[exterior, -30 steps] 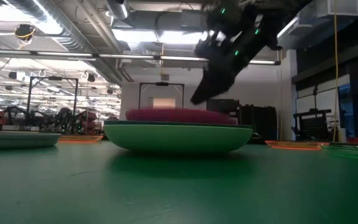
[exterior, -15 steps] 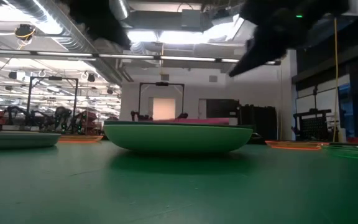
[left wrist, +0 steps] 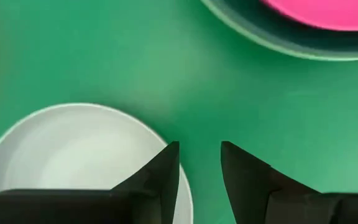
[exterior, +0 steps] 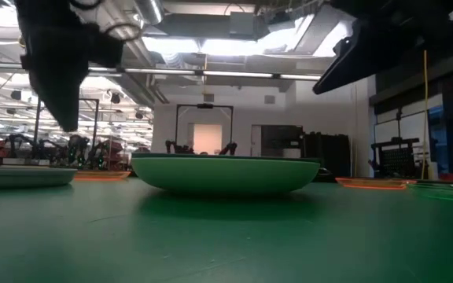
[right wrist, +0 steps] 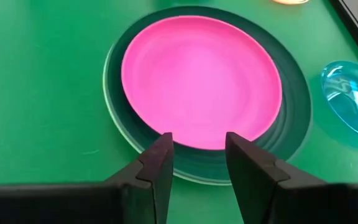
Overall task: Stack plastic plates
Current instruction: Stack the gray plate on top of the pink plate
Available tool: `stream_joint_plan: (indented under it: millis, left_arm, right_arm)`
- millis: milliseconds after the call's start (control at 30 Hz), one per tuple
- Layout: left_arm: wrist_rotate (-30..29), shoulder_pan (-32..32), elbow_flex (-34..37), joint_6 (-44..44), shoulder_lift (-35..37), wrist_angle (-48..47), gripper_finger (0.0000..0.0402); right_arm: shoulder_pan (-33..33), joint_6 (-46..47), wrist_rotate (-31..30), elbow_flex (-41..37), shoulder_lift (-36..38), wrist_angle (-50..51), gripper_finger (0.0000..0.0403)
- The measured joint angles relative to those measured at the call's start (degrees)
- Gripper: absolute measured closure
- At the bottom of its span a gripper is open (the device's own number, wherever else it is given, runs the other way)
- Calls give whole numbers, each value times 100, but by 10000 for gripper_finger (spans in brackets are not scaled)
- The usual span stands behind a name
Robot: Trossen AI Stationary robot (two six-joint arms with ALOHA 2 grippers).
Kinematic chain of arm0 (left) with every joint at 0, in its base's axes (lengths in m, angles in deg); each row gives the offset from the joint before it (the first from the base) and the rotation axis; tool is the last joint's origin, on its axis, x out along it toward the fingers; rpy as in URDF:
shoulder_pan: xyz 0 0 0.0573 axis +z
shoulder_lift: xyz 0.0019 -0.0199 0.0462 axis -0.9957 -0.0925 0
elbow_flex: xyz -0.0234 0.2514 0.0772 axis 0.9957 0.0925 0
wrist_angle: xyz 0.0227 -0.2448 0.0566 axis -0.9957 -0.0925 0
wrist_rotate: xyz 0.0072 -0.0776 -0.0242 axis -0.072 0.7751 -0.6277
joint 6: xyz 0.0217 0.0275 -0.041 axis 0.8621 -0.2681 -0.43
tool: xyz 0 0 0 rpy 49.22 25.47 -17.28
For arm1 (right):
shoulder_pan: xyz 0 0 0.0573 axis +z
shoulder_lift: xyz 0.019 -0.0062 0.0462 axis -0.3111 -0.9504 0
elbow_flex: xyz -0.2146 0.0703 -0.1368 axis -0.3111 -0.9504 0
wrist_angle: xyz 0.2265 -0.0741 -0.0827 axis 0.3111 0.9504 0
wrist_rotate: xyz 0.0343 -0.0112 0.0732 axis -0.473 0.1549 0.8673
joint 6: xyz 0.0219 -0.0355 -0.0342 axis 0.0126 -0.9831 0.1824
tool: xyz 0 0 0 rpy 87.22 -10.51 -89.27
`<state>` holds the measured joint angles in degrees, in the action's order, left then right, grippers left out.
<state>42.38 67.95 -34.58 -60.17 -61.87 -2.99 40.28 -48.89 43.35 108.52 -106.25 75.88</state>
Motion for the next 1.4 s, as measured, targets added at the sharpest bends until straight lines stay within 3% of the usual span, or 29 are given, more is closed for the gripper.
stream_joint_plan:
  millis: [433, 900, 1267, 1400]
  left_arm:
    - [161, 258, 0, -149, -1059, -224, 290]
    - [275, 270, 260, -229, -1523, 11, 293]
    - [207, 197, 308, 169, -1545, -95, 392]
    - [233, 91, 304, 164, -1541, -187, 391]
  right_arm:
    - [-4, 3, 12, 0, 0, 4, 265]
    - [-4, 36, 12, 0, 0, 4, 265]
    - [-4, 42, -126, 2, -4, 4, 265]
    - [-4, 42, -125, 4, -4, 6, 265]
